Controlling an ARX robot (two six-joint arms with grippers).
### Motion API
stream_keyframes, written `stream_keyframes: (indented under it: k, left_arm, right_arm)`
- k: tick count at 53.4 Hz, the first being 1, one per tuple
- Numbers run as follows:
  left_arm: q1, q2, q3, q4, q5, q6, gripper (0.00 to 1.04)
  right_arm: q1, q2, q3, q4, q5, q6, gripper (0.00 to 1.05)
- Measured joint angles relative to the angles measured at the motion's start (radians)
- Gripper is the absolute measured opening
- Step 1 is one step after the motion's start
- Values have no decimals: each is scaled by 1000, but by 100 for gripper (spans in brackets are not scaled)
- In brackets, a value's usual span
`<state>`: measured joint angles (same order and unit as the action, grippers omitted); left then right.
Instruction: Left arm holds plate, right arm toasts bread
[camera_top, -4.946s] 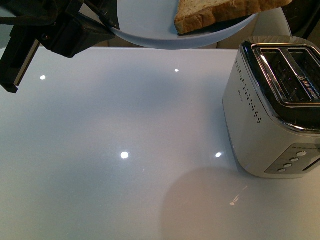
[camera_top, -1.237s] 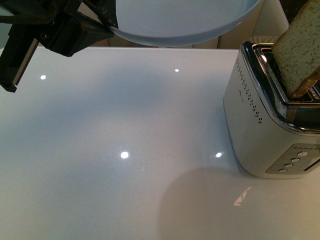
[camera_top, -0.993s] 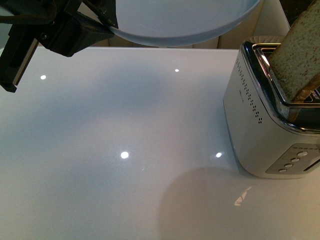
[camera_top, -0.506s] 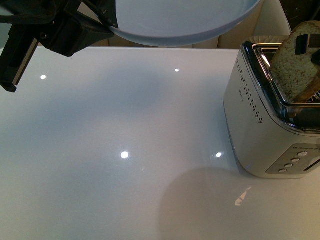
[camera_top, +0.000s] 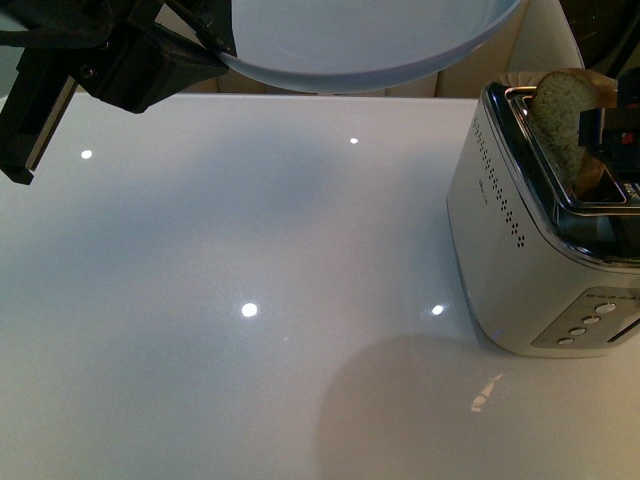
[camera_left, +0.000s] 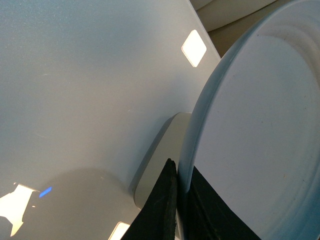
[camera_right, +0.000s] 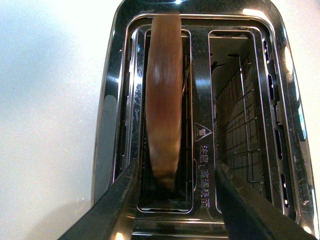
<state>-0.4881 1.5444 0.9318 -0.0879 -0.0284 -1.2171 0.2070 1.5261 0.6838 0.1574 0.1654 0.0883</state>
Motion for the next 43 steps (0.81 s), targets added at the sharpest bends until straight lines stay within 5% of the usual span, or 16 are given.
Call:
stream_keyframes:
  k: [18,37,43]
  left_arm:
    - [0,0,0,0,0,0,3]
    - [0,0,0,0,0,0,3]
    - [0,0,0,0,-1,0,3]
  right_arm:
    - [-31,-107,-66,16,-61,40,97]
    - [-73,-567,-219,-69,-111,74,96]
    - [-74,-631,-352,249,-48,-6,81]
